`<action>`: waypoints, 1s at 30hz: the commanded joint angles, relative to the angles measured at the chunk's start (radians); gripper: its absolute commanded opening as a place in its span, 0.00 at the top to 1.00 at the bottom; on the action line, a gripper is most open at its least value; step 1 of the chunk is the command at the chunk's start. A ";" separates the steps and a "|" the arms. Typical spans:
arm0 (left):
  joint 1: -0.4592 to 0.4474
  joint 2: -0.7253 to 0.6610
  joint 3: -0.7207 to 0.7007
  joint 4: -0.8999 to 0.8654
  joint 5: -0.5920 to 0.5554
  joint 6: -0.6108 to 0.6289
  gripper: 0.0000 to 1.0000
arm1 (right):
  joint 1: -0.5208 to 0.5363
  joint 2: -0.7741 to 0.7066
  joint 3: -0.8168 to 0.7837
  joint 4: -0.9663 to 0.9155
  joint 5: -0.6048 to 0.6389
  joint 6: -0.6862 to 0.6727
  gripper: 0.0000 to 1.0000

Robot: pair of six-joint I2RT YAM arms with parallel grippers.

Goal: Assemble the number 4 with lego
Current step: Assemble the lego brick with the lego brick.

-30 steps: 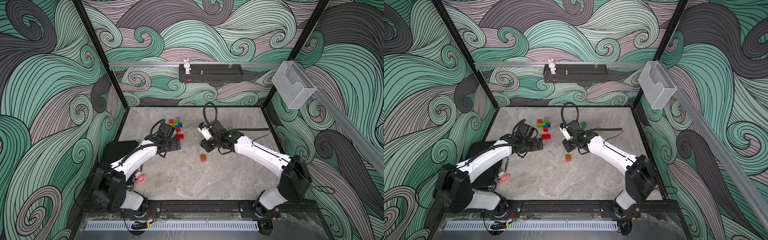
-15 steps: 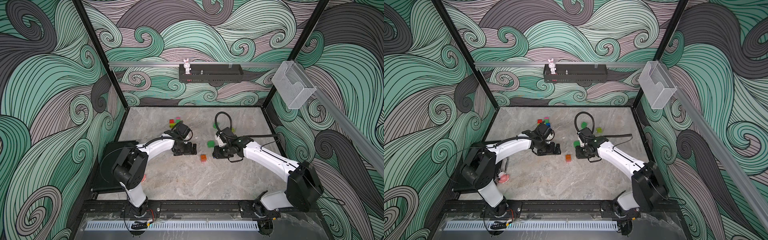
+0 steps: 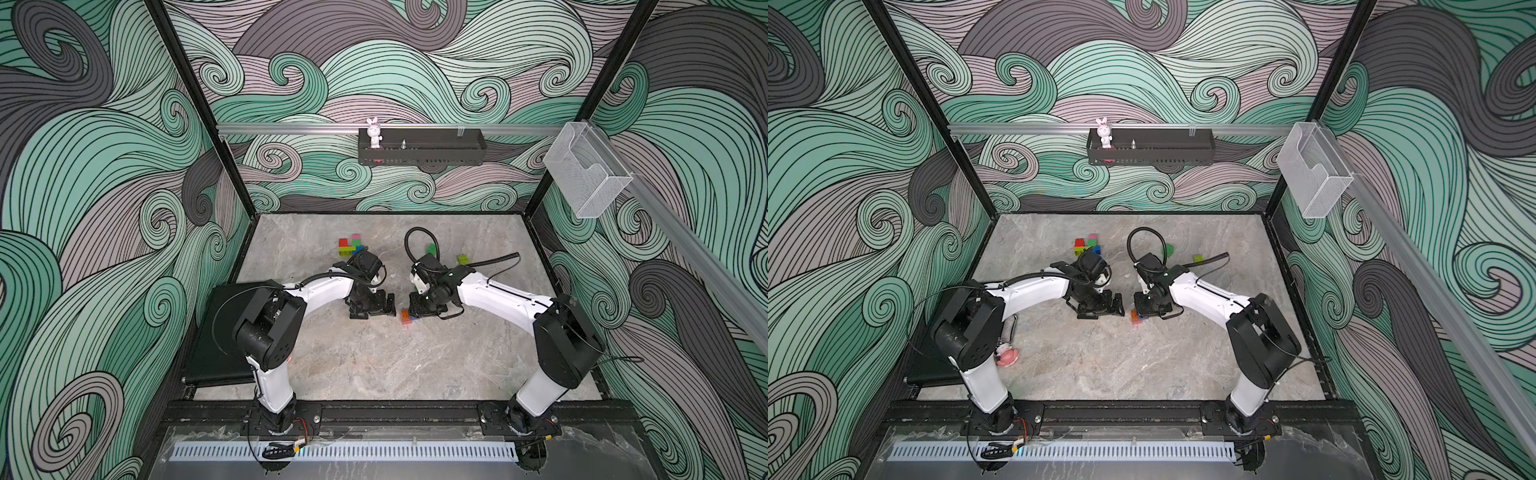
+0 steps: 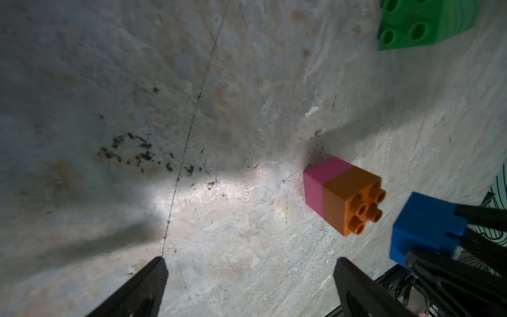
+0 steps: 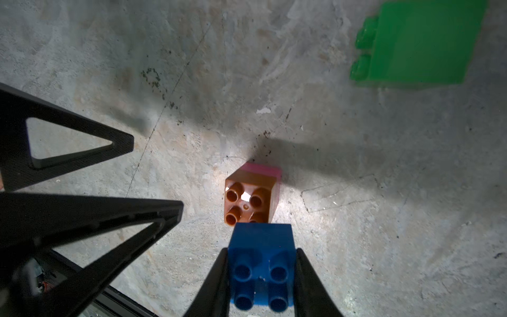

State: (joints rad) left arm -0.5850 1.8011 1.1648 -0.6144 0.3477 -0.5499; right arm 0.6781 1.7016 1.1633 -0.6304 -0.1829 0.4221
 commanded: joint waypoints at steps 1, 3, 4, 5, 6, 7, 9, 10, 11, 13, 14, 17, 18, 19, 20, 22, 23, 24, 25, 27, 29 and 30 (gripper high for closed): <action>-0.001 0.011 0.032 -0.033 0.012 -0.022 0.01 | 0.007 0.017 0.021 0.001 0.016 -0.025 1.00; -0.001 0.015 0.036 -0.031 0.014 -0.022 0.01 | 0.008 0.027 0.022 0.003 0.019 -0.026 1.00; -0.001 0.017 0.036 -0.031 0.014 -0.023 0.02 | 0.009 0.029 0.022 0.005 0.019 -0.025 1.00; -0.001 0.017 0.036 -0.033 0.016 -0.022 0.01 | 0.009 0.032 0.024 0.008 0.020 -0.025 1.00; -0.001 0.020 0.036 -0.032 0.016 -0.022 0.01 | 0.009 0.035 0.025 0.009 0.021 -0.026 1.00; -0.001 0.021 0.036 -0.033 0.015 -0.022 0.01 | 0.009 0.039 0.027 0.009 0.022 -0.026 1.00; -0.001 0.027 0.036 -0.035 0.016 -0.022 0.01 | 0.009 0.045 0.033 0.009 0.022 -0.027 1.00; -0.001 0.027 0.036 -0.036 0.016 -0.022 0.02 | 0.011 0.047 0.035 0.009 0.023 -0.026 1.00; -0.001 0.029 0.036 -0.036 0.016 -0.022 0.01 | 0.010 0.048 0.036 0.009 0.026 -0.028 1.00; -0.001 0.032 0.036 -0.037 0.016 -0.022 0.01 | 0.011 0.052 0.038 0.006 0.035 -0.030 1.00; -0.001 0.034 0.036 -0.037 0.016 -0.022 0.01 | 0.011 0.052 0.038 0.006 0.041 -0.029 1.00; -0.001 0.038 0.037 -0.036 0.019 -0.022 0.01 | 0.013 0.055 0.036 0.009 0.046 -0.026 1.00; -0.001 0.040 0.038 -0.037 0.019 -0.022 0.02 | 0.012 0.054 0.039 0.008 0.045 -0.023 1.00; -0.001 0.040 0.036 -0.038 0.020 -0.022 0.02 | 0.013 0.051 0.042 0.008 0.043 -0.021 1.00; -0.001 0.044 0.037 -0.038 0.020 -0.022 0.01 | 0.012 0.046 0.043 0.012 0.040 -0.018 1.00; -0.001 0.045 0.037 -0.040 0.019 -0.025 0.01 | 0.012 0.029 0.047 0.014 0.041 -0.012 1.00; -0.001 0.046 0.037 -0.038 0.019 -0.025 0.01 | 0.012 0.022 0.048 0.017 0.045 -0.010 1.00; -0.001 0.045 0.038 -0.037 0.018 -0.025 0.01 | 0.012 0.015 0.050 0.018 0.052 -0.010 1.00; -0.001 0.046 0.039 -0.038 0.017 -0.025 0.01 | 0.012 0.014 0.051 0.020 0.059 -0.010 1.00; -0.001 0.048 0.041 -0.038 0.019 -0.025 0.02 | 0.013 0.023 0.052 0.022 0.070 -0.015 1.00; -0.002 0.048 0.040 -0.038 0.019 -0.025 0.01 | 0.012 0.042 0.063 0.016 0.077 -0.019 1.00; -0.001 0.047 0.039 -0.037 0.019 -0.025 0.01 | 0.012 0.052 0.071 0.013 0.072 -0.019 1.00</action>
State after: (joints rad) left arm -0.5850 1.8370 1.1759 -0.6289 0.3531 -0.5644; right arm 0.6861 1.7454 1.1957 -0.6174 -0.1360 0.4015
